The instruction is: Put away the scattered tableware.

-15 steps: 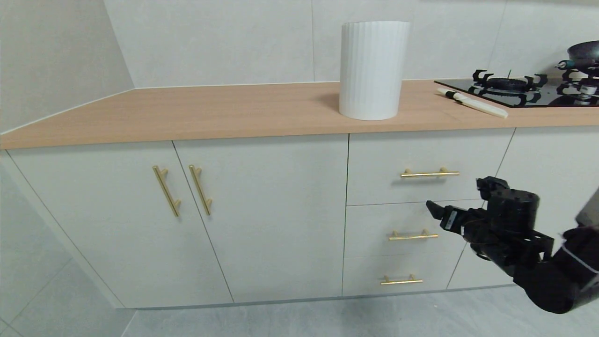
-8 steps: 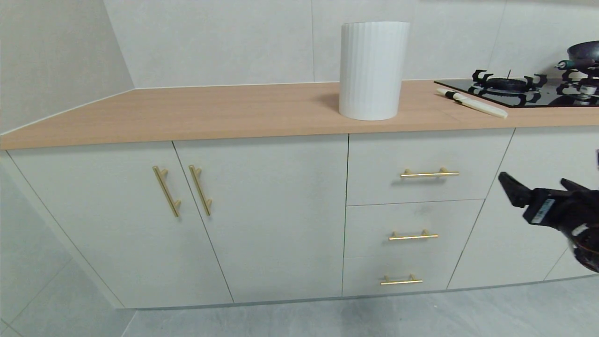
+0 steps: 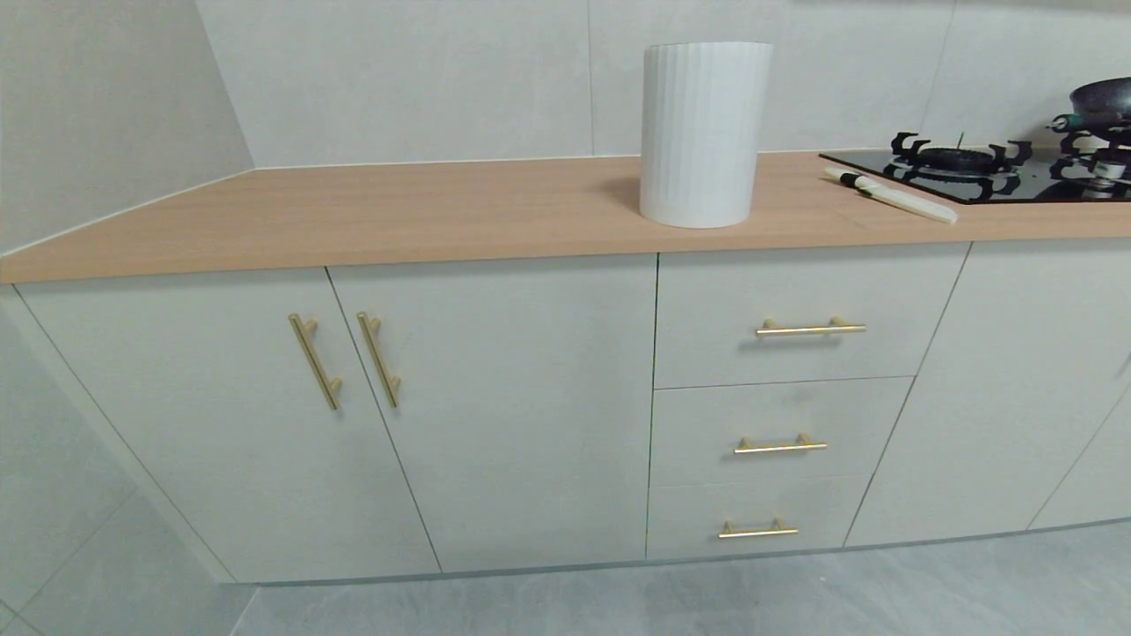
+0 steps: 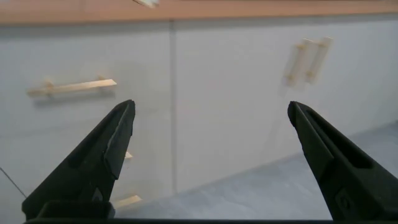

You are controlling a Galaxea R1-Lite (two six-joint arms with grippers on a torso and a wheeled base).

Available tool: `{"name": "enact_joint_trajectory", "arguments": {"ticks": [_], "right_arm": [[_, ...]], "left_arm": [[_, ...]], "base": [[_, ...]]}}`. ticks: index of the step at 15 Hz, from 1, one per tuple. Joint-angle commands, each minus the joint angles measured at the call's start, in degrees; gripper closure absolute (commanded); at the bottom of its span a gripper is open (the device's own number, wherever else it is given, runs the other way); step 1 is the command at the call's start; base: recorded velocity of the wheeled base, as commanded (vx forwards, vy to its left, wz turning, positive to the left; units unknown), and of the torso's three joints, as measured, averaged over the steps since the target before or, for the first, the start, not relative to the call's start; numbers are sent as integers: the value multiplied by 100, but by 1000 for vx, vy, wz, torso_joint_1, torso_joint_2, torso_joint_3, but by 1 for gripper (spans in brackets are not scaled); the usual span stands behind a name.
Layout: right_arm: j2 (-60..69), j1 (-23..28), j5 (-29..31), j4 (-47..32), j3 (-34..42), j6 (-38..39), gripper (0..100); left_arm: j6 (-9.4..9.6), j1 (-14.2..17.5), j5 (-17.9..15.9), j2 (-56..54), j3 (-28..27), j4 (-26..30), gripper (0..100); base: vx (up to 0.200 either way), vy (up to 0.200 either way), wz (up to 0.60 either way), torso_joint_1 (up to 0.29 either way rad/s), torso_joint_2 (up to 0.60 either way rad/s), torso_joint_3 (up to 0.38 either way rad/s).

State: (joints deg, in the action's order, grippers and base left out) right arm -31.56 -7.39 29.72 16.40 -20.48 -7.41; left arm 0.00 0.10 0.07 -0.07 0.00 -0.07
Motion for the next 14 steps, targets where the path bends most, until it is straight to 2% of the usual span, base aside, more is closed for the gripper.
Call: {"name": "enact_joint_trajectory", "arguments": {"ticks": [1, 2, 5, 7, 8, 10, 11, 12, 14], "right_arm": [[2418, 203, 78, -1824, -624, -94, 0], [2611, 211, 122, -1965, -650, -50, 0], [2594, 247, 754, -1763, -615, 47, 0], [2831, 651, 711, -1851, -474, 3, 0], [3139, 774, 447, -2105, -290, -76, 0], [3156, 774, -177, -2114, 317, 319, 0], [3147, 774, -784, -2097, 651, 469, 0], [3156, 774, -1478, -1965, 1090, 618, 0], [3156, 774, -2207, -1227, 1899, 768, 0]], "left_arm": [[0, -1, 1, 7, 0, -1, 0], [0, -1, 1, 7, 0, -1, 0], [0, -1, 1, 7, 0, -1, 0], [0, 8, 1, 7, 0, -1, 0], [0, -1, 1, 7, 0, -1, 0], [0, -1, 1, 7, 0, -1, 0], [0, -1, 1, 7, 0, -1, 0], [0, -1, 1, 7, 0, -1, 0], [0, -1, 1, 7, 0, -1, 0]], "base": [[0, 0, 0, 0, 0, 0], [0, 0, 0, 0, 0, 0], [0, 0, 0, 0, 0, 0], [0, 0, 0, 0, 0, 0], [0, 0, 0, 0, 0, 0], [0, 0, 0, 0, 0, 0], [0, 0, 0, 0, 0, 0], [0, 0, 0, 0, 0, 0], [0, 0, 0, 0, 0, 0]]}}
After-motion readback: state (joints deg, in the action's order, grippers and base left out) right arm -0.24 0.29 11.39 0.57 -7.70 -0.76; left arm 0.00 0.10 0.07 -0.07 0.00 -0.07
